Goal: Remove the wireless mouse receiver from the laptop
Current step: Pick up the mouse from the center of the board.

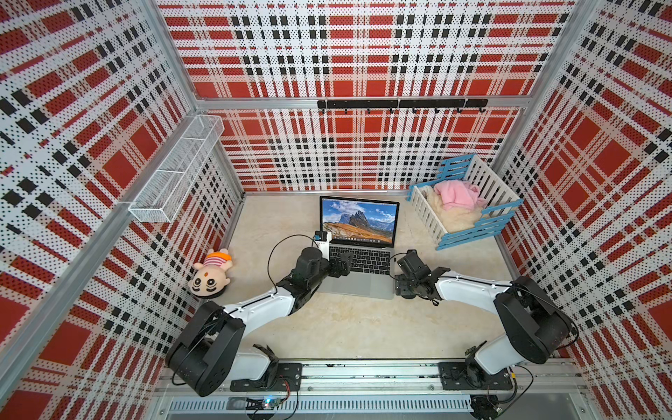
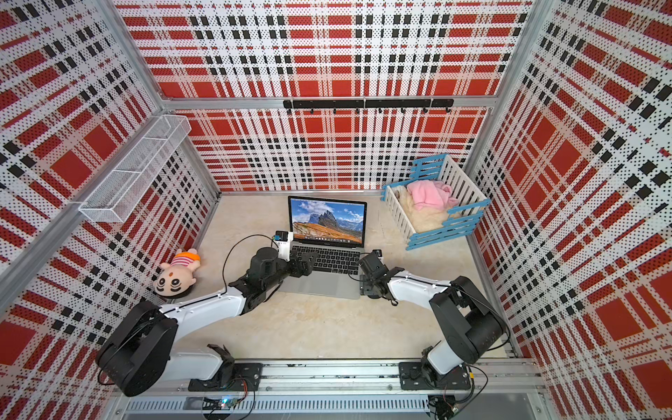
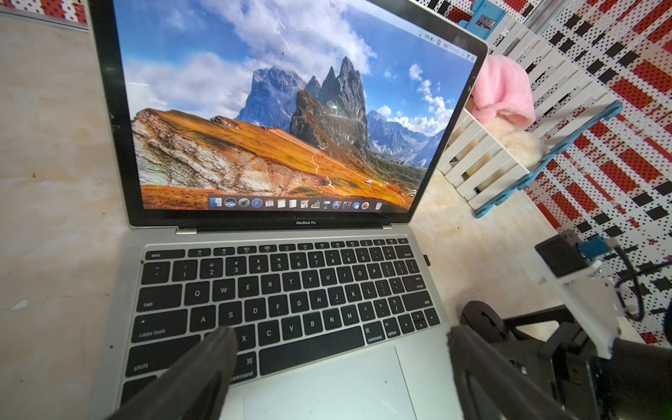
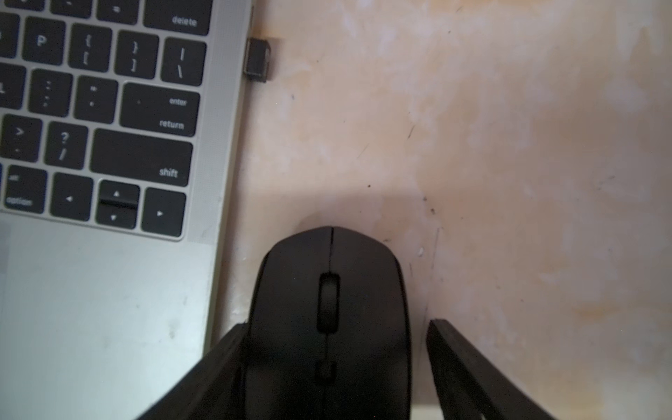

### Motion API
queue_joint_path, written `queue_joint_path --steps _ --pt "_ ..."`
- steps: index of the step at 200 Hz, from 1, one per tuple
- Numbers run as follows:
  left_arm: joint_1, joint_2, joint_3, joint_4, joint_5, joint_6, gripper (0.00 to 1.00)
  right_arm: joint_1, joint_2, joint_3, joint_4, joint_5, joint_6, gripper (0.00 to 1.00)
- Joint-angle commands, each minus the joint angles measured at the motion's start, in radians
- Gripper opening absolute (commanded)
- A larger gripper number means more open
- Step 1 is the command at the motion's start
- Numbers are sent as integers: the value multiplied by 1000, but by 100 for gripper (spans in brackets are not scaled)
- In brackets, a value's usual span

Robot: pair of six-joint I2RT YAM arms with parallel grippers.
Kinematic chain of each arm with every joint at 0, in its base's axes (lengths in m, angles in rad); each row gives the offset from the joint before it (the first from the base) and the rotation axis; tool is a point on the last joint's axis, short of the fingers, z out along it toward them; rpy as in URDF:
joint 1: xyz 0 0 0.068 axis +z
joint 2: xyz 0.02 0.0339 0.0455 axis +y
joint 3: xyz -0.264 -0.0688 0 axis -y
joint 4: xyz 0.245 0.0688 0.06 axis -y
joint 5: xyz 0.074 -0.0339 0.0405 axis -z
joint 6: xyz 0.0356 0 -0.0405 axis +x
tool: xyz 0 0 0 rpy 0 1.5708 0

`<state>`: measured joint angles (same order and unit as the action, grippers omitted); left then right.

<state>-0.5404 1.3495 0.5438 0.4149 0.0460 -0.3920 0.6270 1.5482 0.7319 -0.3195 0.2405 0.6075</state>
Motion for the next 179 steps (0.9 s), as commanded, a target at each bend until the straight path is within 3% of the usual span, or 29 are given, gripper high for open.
queue_joint_path --steps 1,29,74,121,155,179 --pt "-5 -19 -11 -9 -4 18 95 17 21 -19 11 15 17 82" --pt "-3 -27 -20 -10 -7 18 95 25 30 -28 23 34 25 78" --pt "-3 -37 -34 -11 -23 18 95 27 14 -16 11 47 9 60" --pt "28 -63 -27 -22 2 8 95 27 -87 62 -93 71 -74 56" --pt "102 -92 -10 -23 123 -43 95 25 -183 180 -135 -28 -203 56" --pt "133 -123 -1 -24 188 -49 95 22 -198 274 -124 -211 -317 56"
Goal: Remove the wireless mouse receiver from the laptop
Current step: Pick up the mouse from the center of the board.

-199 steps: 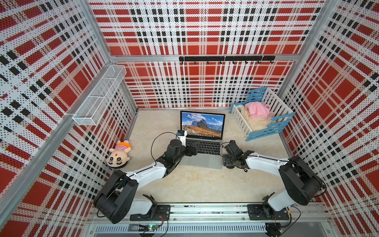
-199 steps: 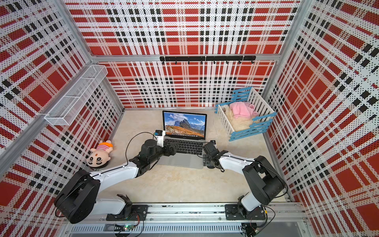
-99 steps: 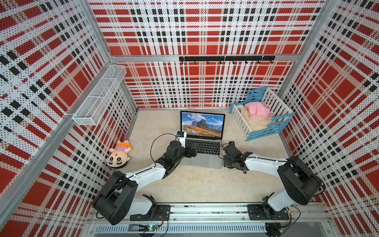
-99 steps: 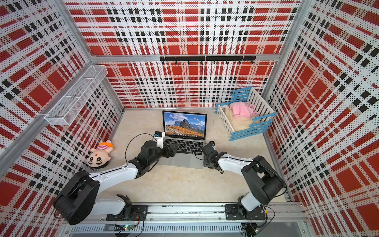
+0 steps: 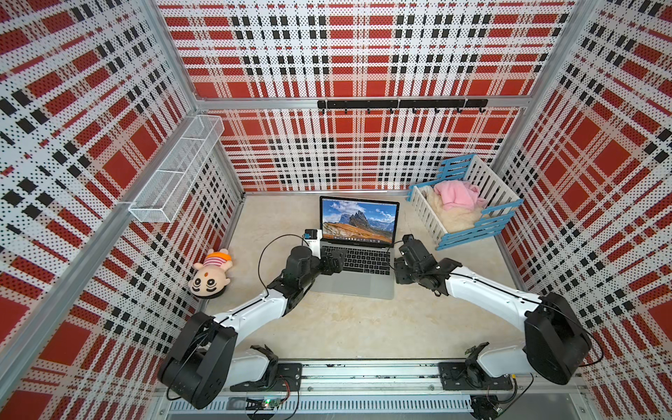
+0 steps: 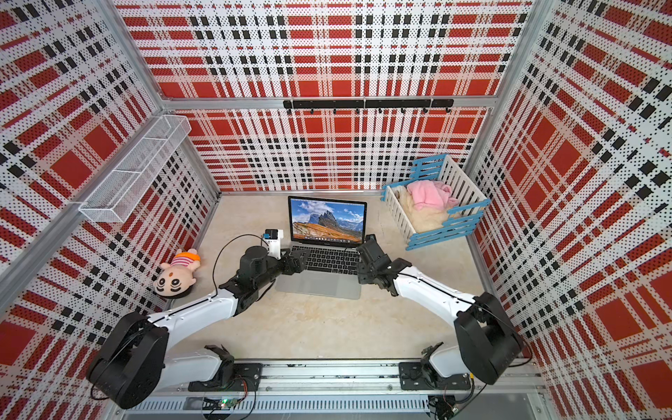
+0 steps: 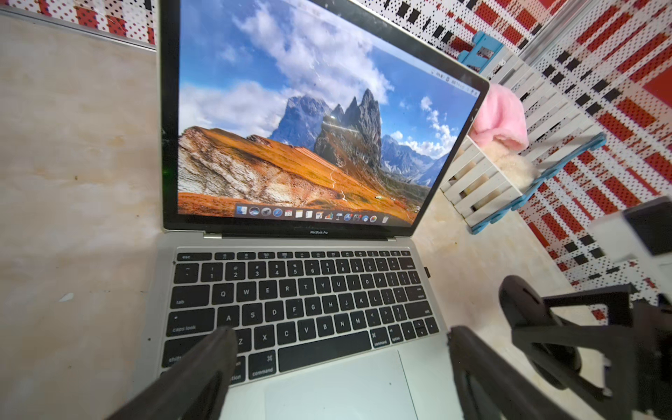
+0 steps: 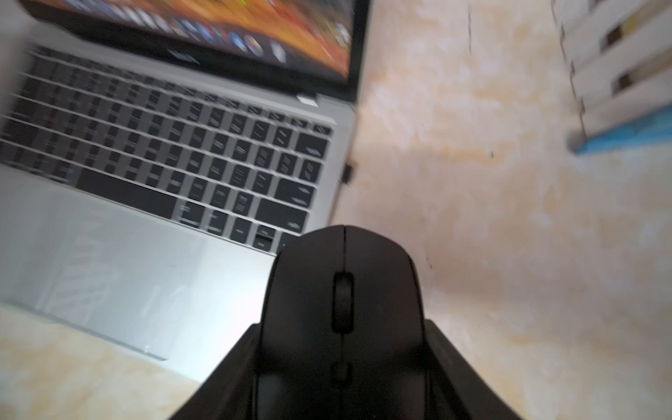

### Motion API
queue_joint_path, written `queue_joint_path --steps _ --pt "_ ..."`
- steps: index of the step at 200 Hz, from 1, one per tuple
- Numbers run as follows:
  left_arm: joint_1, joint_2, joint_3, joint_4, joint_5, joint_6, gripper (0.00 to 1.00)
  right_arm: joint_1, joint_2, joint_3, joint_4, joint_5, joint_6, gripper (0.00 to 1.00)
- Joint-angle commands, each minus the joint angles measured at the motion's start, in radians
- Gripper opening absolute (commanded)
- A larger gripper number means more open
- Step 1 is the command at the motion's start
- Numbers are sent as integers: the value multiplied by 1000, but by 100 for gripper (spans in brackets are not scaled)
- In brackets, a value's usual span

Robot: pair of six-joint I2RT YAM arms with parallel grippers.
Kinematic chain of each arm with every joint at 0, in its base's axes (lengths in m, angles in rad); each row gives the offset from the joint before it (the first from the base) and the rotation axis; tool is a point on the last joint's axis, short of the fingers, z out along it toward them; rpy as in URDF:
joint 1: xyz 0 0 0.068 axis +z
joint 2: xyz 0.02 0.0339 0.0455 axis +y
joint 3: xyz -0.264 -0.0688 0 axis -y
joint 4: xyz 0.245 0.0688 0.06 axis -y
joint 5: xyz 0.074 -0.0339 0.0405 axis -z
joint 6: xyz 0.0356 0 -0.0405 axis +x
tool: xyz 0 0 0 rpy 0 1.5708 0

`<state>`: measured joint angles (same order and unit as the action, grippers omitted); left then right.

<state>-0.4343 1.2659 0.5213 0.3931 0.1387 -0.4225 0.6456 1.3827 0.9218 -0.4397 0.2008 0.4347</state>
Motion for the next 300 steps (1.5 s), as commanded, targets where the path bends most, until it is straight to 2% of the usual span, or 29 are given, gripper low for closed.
queue_joint_path --steps 1,29,65,131,155,175,200,235,270,300 --pt "28 -41 22 -2 97 -18 95 4 -32 88 -3 -179 -148 56" --pt "56 -76 25 -2 139 -35 95 4 3 194 22 -363 -259 56" --pt "86 -108 29 -2 210 -80 96 4 36 232 129 -452 -393 59" --pt "138 -140 44 -11 333 -132 96 12 -19 47 343 -530 -745 56" --pt "134 -127 61 -14 362 -135 96 24 -47 -14 383 -495 -853 52" --pt "125 -112 72 -30 379 -124 96 46 -85 -70 435 -433 -933 52" --pt "100 -79 91 -39 400 -110 95 62 -118 -84 437 -393 -962 52" --pt "42 -40 152 -138 386 -4 95 65 -126 -52 367 -407 -959 53" --pt "46 -23 189 -164 519 -22 95 68 -161 -40 325 -418 -954 53" --pt "29 -23 212 -205 573 8 95 68 -186 -29 296 -435 -948 54"
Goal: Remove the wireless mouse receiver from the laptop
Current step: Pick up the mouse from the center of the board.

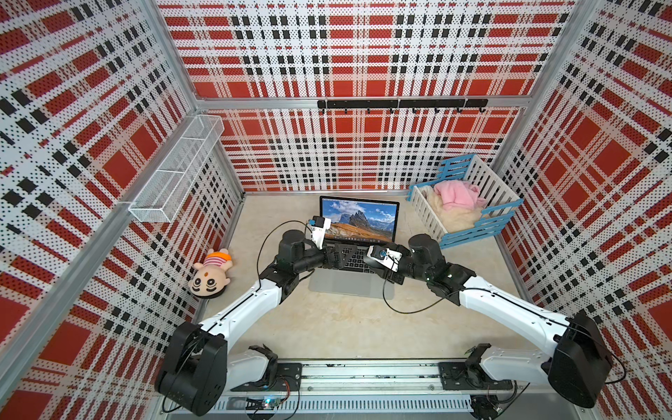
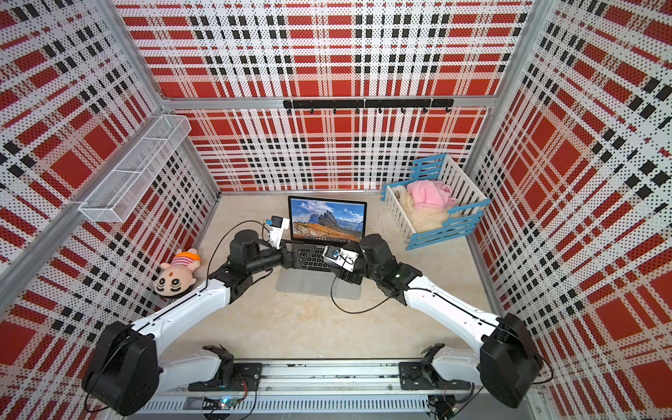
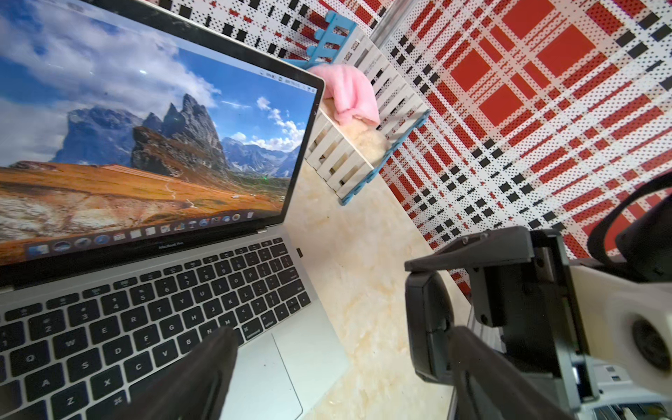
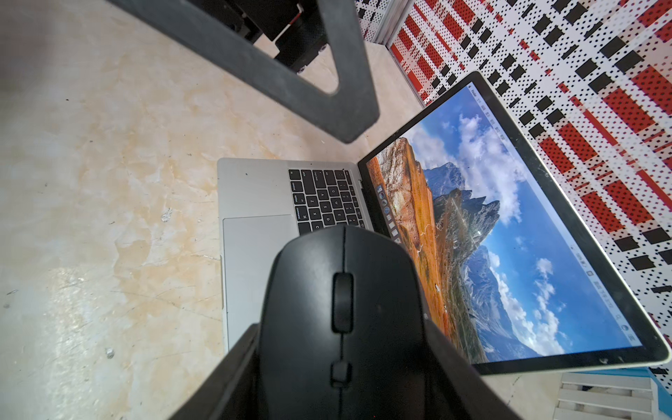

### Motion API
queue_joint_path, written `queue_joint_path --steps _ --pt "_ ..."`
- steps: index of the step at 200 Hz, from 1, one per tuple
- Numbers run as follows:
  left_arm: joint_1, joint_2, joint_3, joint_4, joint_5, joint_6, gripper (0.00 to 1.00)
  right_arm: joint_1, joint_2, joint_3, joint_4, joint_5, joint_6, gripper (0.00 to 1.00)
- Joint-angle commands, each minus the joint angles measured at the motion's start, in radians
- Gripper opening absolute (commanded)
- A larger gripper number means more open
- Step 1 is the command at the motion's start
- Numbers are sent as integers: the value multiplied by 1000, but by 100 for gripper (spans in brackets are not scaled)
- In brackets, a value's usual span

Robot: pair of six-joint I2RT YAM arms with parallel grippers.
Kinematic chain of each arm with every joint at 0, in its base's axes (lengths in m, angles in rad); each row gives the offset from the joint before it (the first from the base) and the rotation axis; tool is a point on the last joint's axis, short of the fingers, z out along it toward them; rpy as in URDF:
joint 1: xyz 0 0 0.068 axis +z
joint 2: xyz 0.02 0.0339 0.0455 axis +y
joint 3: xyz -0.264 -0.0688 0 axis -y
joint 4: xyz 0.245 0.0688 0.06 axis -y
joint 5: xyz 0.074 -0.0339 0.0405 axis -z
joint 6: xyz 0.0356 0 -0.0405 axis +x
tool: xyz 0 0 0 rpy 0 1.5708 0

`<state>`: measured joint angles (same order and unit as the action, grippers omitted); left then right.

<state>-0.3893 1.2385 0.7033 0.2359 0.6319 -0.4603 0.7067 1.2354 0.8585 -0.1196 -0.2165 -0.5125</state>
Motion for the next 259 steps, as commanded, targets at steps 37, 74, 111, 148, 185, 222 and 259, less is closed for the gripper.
queue_joint_path --steps 37,74,111,148,185,222,259 --pt "-70 19 62 -89 121 125 88 8 -44 51 -56 -60 13 54" --pt "-91 -48 89 -186 88 308 87 9 -40 73 -115 -73 13 54" --pt "-93 -187 62 -273 -5 644 91 8 -19 90 -161 -92 16 54" --pt "-19 -235 73 -248 4 604 96 12 -41 79 -143 -88 31 54" --pt "45 -135 122 -164 261 290 92 23 -82 62 -103 -76 21 54" --pt "-23 -103 157 -267 244 414 89 28 -82 88 -106 -95 19 55" --pt "-73 -284 53 -258 43 804 93 22 -20 193 -276 -225 64 57"
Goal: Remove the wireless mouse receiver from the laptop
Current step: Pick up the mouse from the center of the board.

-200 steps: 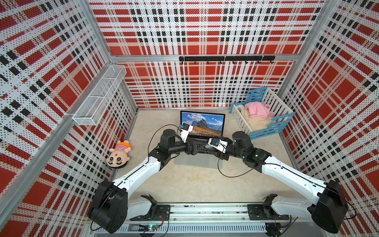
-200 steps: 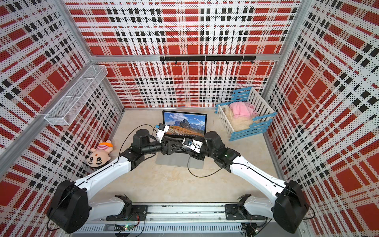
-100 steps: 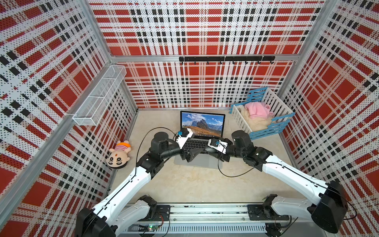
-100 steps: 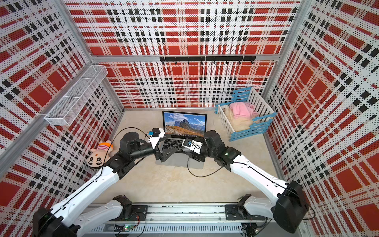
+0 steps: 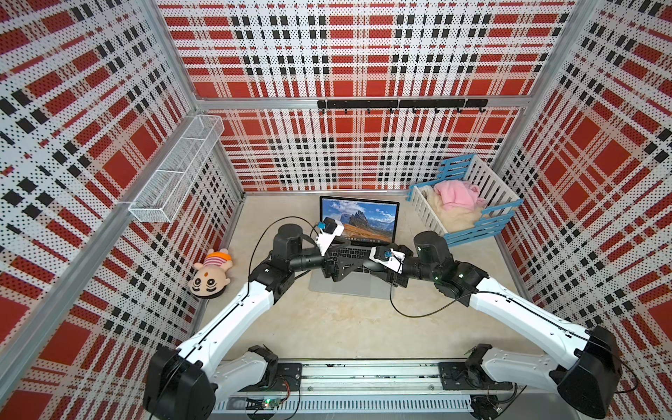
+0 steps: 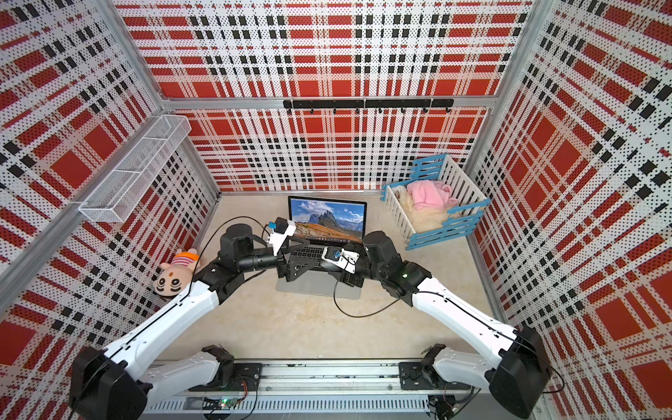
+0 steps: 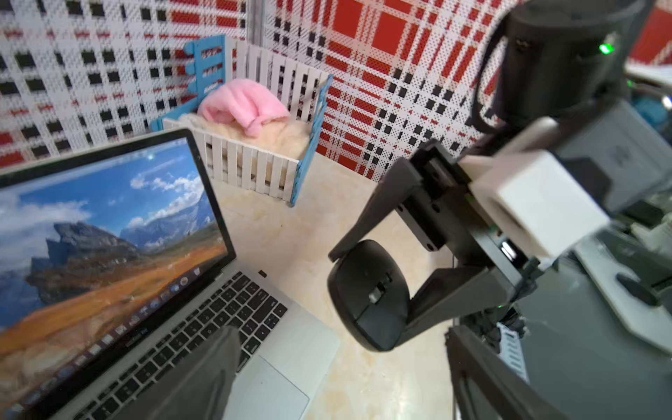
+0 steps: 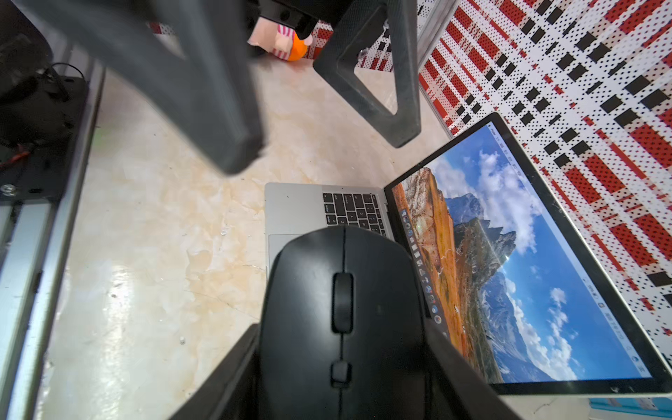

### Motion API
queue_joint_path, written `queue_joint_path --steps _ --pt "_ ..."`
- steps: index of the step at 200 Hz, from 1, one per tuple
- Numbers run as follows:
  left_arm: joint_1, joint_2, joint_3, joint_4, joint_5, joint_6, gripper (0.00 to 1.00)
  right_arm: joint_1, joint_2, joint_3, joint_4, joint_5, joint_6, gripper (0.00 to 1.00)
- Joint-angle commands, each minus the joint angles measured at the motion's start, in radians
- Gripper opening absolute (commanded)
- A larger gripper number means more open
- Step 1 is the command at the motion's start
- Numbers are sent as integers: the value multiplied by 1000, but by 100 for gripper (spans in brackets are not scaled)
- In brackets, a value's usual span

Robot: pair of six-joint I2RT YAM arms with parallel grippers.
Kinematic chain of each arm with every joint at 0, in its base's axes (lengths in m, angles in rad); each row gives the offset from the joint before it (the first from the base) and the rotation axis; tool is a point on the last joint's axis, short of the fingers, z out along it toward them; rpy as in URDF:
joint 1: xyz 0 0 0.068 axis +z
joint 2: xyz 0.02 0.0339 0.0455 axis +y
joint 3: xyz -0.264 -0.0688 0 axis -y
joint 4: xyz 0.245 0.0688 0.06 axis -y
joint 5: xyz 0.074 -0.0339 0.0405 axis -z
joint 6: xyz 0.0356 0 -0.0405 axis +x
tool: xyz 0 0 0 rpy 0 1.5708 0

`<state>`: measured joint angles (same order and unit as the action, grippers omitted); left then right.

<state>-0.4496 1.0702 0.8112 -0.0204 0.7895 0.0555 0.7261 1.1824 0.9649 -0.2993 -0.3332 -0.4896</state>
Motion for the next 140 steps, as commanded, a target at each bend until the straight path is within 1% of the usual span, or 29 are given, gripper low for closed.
queue_joint_path --steps 1,10,29,40,46,60,68,78,89,118,140 --pt "-14 -121 -58 -2 -123 300 93 3 35 89 -101 -112 42 57" --pt "-30 -165 -87 2 -216 401 93 0 53 119 -146 -147 52 57" --pt "-83 -271 -163 29 -369 633 90 -3 62 147 -203 -214 69 57" --pt "-133 -317 -193 52 -497 712 88 -7 61 160 -226 -246 81 57" --pt "-161 -338 -201 54 -547 765 87 -11 61 166 -236 -272 90 57" --pt "-235 -374 -218 55 -695 861 86 -17 77 189 -263 -334 107 57" --pt "-273 -391 -232 60 -755 909 86 -17 91 201 -273 -373 117 57" --pt "-298 -399 -244 60 -782 957 84 -17 111 216 -286 -425 127 58" --pt "-324 -396 -240 52 -794 972 82 -16 130 228 -292 -469 136 58" --pt "-357 -366 -214 -8 -720 1022 77 -7 171 262 -313 -550 150 59" --pt "-376 -348 -204 -55 -670 1066 73 -2 205 291 -368 -548 130 59"
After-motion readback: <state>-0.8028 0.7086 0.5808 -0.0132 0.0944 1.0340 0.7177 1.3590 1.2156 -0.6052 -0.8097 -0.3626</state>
